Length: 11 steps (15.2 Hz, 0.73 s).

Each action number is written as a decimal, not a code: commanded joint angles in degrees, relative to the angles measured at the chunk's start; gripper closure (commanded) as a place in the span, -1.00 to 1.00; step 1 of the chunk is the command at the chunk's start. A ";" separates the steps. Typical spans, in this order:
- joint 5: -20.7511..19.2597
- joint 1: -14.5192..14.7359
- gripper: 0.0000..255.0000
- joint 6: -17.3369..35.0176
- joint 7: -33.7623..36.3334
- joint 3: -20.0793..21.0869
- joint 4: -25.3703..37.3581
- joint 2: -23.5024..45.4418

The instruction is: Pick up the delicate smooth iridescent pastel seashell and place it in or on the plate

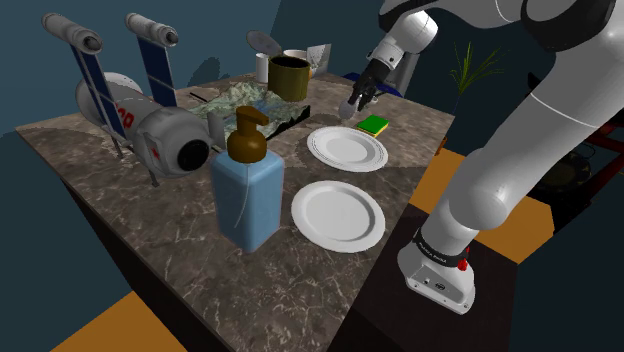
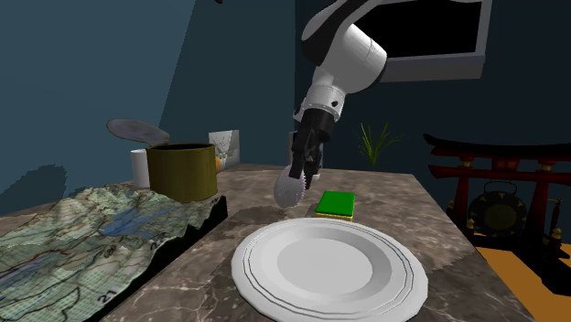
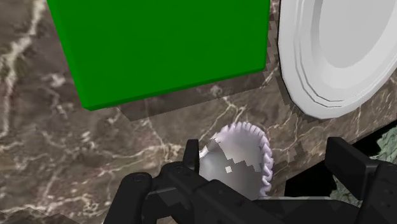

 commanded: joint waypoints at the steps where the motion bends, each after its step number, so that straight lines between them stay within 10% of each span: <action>1: 0.00 0.00 1.00 0.00 0.00 0.00 0.00 0.00; 11: -0.24 -0.03 1.00 -0.59 0.45 0.08 0.47 -0.32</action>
